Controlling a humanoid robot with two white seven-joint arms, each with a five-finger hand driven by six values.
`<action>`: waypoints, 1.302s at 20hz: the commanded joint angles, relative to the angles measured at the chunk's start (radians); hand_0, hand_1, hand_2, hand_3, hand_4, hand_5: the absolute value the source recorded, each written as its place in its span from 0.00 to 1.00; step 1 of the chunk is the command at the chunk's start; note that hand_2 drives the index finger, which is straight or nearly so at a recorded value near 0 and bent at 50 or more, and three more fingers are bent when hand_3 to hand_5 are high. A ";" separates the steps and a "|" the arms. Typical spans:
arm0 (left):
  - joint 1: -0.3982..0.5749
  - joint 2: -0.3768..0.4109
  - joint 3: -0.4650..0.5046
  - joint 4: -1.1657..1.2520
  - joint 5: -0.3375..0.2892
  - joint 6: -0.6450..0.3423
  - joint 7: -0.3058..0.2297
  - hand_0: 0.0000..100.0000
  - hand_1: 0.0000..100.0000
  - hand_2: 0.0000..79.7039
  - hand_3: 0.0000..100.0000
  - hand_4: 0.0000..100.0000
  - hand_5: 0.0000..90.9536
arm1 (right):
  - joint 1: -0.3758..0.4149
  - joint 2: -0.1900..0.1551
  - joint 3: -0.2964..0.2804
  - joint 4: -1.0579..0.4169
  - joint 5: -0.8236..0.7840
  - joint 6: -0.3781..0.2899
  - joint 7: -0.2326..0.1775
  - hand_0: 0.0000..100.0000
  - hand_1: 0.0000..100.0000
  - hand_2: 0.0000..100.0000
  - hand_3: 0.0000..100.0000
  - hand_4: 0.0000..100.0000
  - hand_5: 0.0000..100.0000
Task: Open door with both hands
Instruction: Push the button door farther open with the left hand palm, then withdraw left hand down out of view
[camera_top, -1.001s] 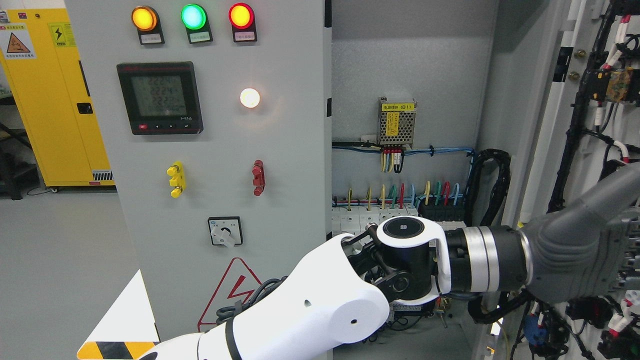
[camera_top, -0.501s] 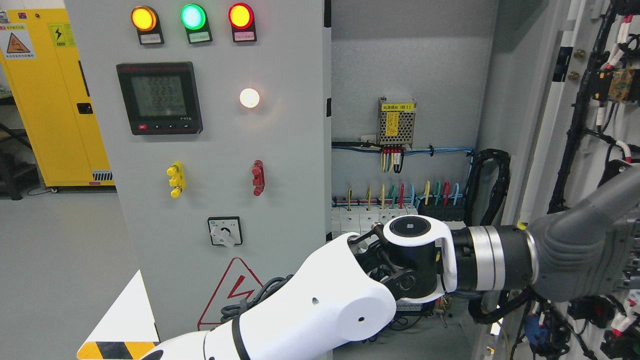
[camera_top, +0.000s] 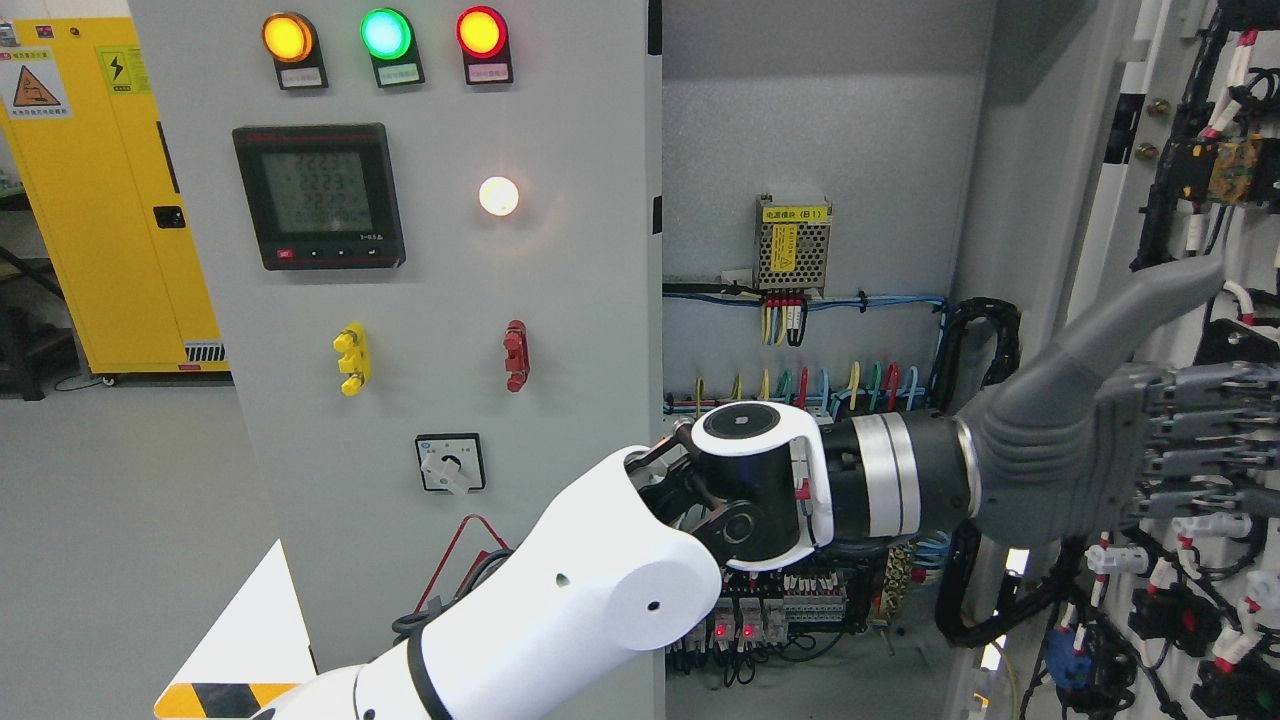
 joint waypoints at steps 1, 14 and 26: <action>0.182 0.281 0.055 -0.241 -0.027 0.002 0.002 0.00 0.00 0.00 0.00 0.00 0.00 | 0.000 -0.001 0.000 0.000 0.000 0.000 0.000 0.21 0.07 0.00 0.00 0.00 0.00; 1.015 0.417 0.227 -0.386 -0.551 -0.115 0.005 0.00 0.00 0.00 0.00 0.00 0.00 | 0.001 -0.001 -0.001 0.000 0.000 -0.001 0.000 0.21 0.07 0.00 0.00 0.00 0.00; 1.630 0.334 0.610 0.079 -0.723 -0.441 -0.012 0.00 0.00 0.00 0.00 0.00 0.00 | -0.003 -0.015 -0.001 -0.002 -0.002 -0.001 0.000 0.21 0.07 0.00 0.00 0.00 0.00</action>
